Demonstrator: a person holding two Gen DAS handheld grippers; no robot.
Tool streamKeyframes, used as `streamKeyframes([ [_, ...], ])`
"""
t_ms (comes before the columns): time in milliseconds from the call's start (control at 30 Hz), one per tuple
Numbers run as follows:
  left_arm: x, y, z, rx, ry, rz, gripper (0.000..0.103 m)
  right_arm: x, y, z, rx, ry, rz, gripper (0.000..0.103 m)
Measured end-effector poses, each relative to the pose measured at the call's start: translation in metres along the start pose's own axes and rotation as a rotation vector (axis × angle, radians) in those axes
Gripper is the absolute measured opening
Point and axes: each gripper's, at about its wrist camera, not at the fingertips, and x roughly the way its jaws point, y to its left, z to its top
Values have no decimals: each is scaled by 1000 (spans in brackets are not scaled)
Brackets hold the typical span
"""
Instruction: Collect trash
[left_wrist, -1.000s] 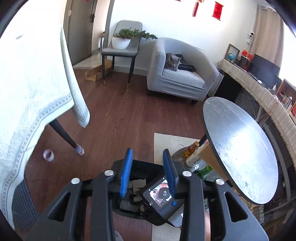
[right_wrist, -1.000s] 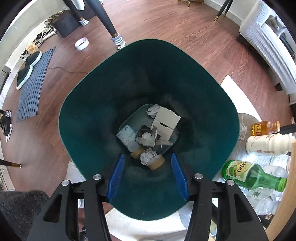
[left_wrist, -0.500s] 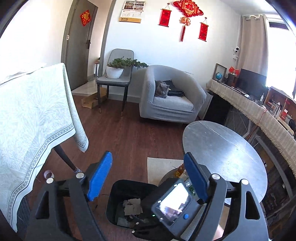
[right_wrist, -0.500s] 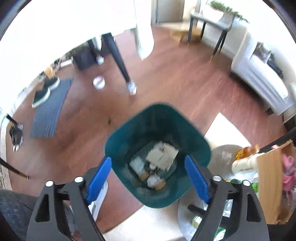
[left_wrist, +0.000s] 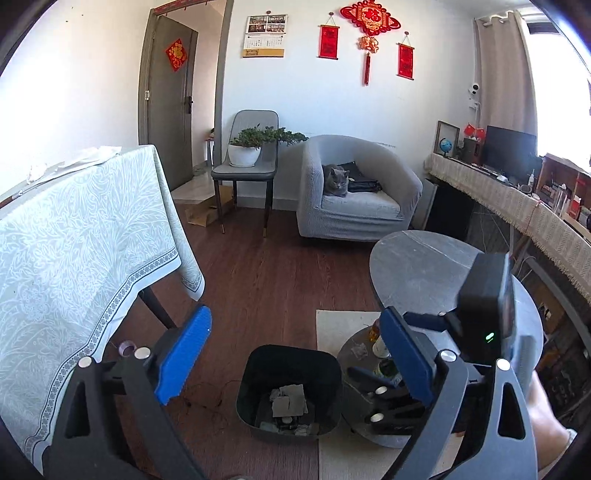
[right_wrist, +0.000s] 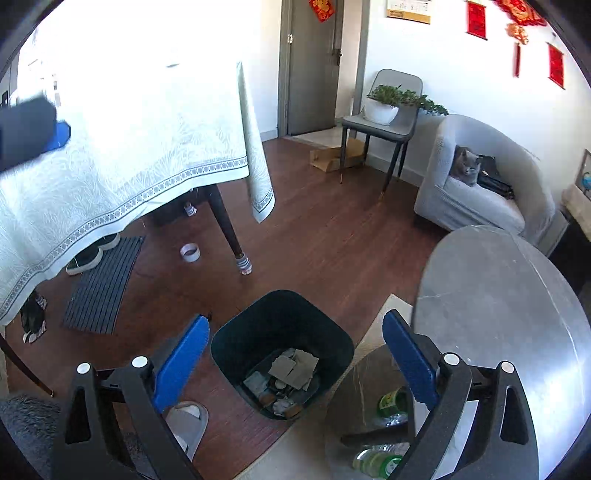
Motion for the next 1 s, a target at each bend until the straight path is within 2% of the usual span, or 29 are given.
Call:
streamKeyframes([
  [100, -7, -4, -12, 11, -6, -11, 95, -33, -22, -11, 64, -32, -29, 97],
  [200, -12, -9, -23, 39, -11, -8, 95, -66, -40, -26, 65, -59, -67, 97],
  [367, -14, -10, -39, 53, -10, 34, 96, -111, -63, -59, 51, -43, -121, 97],
  [500, -8, -5, -50, 57, 9, 45, 96, -137, -86, -90, 131, -47, -200, 97],
  [567, -7, -4, -54, 58, 19, 63, 96, -148, -97, -105, 179, -48, -228, 97],
  [733, -3, 1, -63, 20, 34, 43, 96, -171, -105, -133, 242, -50, -245, 97],
  [900, 1, -6, -71, 50, 34, 49, 98, -178, -110, -147, 270, -53, -251, 97],
  [1000, -2, -5, -72, 35, 13, 40, 99, -177, -110, -151, 268, -68, -270, 97],
])
